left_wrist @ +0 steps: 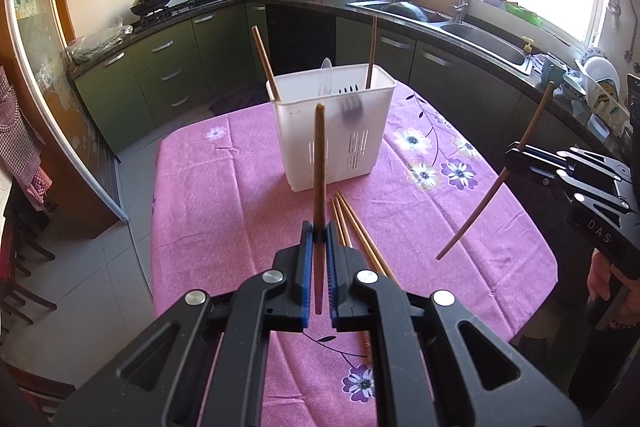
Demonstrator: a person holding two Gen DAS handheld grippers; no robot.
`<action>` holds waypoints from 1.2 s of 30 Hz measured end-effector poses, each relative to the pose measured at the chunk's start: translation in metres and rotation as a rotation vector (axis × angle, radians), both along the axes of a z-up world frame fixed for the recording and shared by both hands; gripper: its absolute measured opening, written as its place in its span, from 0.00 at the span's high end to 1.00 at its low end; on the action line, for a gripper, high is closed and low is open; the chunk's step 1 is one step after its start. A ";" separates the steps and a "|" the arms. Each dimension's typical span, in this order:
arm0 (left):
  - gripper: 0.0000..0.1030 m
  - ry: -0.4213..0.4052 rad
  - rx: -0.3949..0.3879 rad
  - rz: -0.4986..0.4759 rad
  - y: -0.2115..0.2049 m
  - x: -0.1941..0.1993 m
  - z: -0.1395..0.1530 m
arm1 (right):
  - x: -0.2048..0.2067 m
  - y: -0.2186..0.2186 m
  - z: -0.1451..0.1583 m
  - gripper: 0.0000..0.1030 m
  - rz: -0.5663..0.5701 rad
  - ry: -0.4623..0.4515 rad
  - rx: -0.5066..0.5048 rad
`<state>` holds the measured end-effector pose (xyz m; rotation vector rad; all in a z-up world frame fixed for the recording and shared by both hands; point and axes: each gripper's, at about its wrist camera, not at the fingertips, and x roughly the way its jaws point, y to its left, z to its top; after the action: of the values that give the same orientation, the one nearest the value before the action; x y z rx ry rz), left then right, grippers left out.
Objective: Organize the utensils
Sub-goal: 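Lift the chopstick upright with the right gripper while the left carries its chopstick to the holder, then insert the chopstick into the holder and open the left gripper while the right lowers its chopstick in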
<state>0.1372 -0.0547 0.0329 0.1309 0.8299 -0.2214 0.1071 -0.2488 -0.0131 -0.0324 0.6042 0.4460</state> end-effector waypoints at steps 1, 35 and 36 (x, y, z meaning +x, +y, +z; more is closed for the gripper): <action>0.94 -0.008 -0.004 -0.006 -0.002 0.003 0.007 | 0.002 0.002 0.006 0.94 0.003 -0.013 -0.004; 0.91 -0.072 -0.047 0.080 -0.017 0.153 0.049 | 0.126 0.011 0.143 0.94 -0.014 -0.207 0.106; 0.91 -0.081 -0.053 0.082 -0.014 0.149 0.052 | 0.132 0.013 0.144 0.94 -0.021 -0.208 0.108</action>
<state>0.2858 -0.0691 0.0844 0.0560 0.7469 -0.1596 0.2391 -0.2361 0.1307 0.0301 0.3756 0.4475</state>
